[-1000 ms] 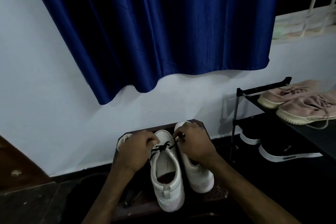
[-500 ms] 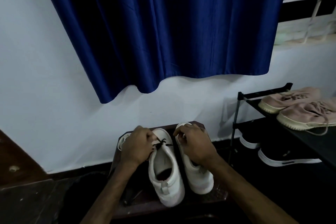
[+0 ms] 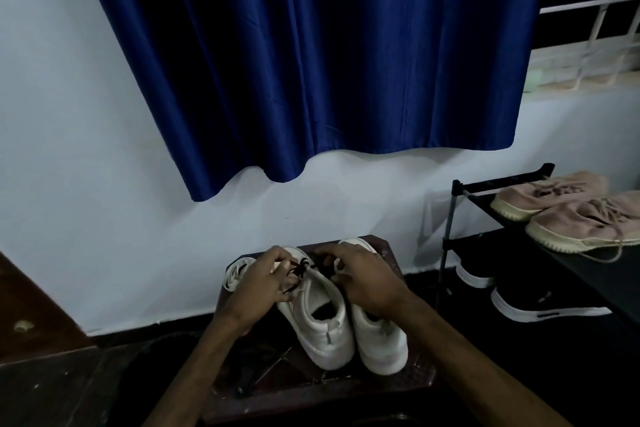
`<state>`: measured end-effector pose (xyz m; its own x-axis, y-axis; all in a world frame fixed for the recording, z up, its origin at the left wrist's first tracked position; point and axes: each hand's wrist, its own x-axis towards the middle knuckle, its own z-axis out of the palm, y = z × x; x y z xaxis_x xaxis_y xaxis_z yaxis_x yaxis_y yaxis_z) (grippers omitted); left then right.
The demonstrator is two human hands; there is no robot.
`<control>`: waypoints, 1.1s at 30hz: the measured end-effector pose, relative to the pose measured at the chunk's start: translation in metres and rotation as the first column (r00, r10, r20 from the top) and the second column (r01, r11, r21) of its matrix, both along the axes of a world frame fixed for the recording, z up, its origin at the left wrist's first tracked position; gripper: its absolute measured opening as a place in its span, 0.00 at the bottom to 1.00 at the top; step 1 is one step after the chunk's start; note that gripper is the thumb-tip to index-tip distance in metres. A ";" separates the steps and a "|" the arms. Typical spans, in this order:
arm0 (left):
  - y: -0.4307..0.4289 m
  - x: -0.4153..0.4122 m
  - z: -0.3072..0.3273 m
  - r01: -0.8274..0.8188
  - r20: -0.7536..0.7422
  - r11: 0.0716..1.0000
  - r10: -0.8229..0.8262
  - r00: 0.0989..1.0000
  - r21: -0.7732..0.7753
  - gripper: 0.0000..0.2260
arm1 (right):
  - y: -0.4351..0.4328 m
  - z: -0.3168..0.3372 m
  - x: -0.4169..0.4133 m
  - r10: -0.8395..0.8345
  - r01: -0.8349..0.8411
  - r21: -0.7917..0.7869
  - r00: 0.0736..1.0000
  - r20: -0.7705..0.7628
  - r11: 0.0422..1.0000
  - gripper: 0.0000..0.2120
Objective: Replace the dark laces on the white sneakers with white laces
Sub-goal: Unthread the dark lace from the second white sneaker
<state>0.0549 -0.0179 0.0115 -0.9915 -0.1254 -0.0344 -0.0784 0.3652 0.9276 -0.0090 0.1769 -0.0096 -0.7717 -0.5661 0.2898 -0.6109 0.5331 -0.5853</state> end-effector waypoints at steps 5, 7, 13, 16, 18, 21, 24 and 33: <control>-0.006 0.004 0.003 -0.149 0.131 0.897 0.103 0.986 0.416 0.08 | -0.001 -0.004 -0.003 0.120 -0.120 0.048 0.993 0.009 0.992 0.24; -0.006 0.006 0.004 -0.212 0.168 0.826 0.144 0.975 0.523 0.09 | -0.001 -0.004 -0.004 0.118 -0.118 0.053 0.993 0.013 0.992 0.25; -0.007 0.006 -0.001 -0.216 0.197 0.751 0.116 0.974 0.624 0.13 | -0.001 -0.002 -0.003 0.189 -0.187 0.123 0.982 -0.004 0.975 0.32; -0.009 0.005 -0.003 -0.223 0.173 0.652 0.140 0.975 0.725 0.14 | -0.001 -0.004 -0.005 0.176 -0.177 0.045 0.984 0.037 0.983 0.28; -0.012 0.004 -0.002 -0.234 0.154 0.492 0.199 0.968 0.839 0.13 | -0.001 -0.005 -0.005 0.167 -0.167 -0.009 0.985 0.049 0.986 0.25; -0.016 0.003 0.001 -0.319 0.190 0.482 0.298 0.936 0.816 0.11 | 0.000 -0.007 -0.005 0.163 -0.159 -0.060 0.984 0.077 0.985 0.24; -0.021 0.009 0.000 -0.393 0.096 0.846 0.385 0.918 0.361 0.10 | 0.001 -0.008 -0.006 0.165 -0.161 -0.056 0.984 0.066 0.985 0.21; -0.006 0.034 -0.011 -0.263 -0.197 0.709 0.176 0.964 -0.655 0.08 | 0.001 -0.002 0.006 0.080 -0.076 -0.110 0.996 0.031 0.991 0.06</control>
<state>0.0888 -0.0235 0.0007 -0.9241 -0.2871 0.2523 -0.1493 0.8788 0.4533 -0.0032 0.1784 -0.0113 -0.7370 -0.5915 0.3269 -0.6264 0.4163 -0.6590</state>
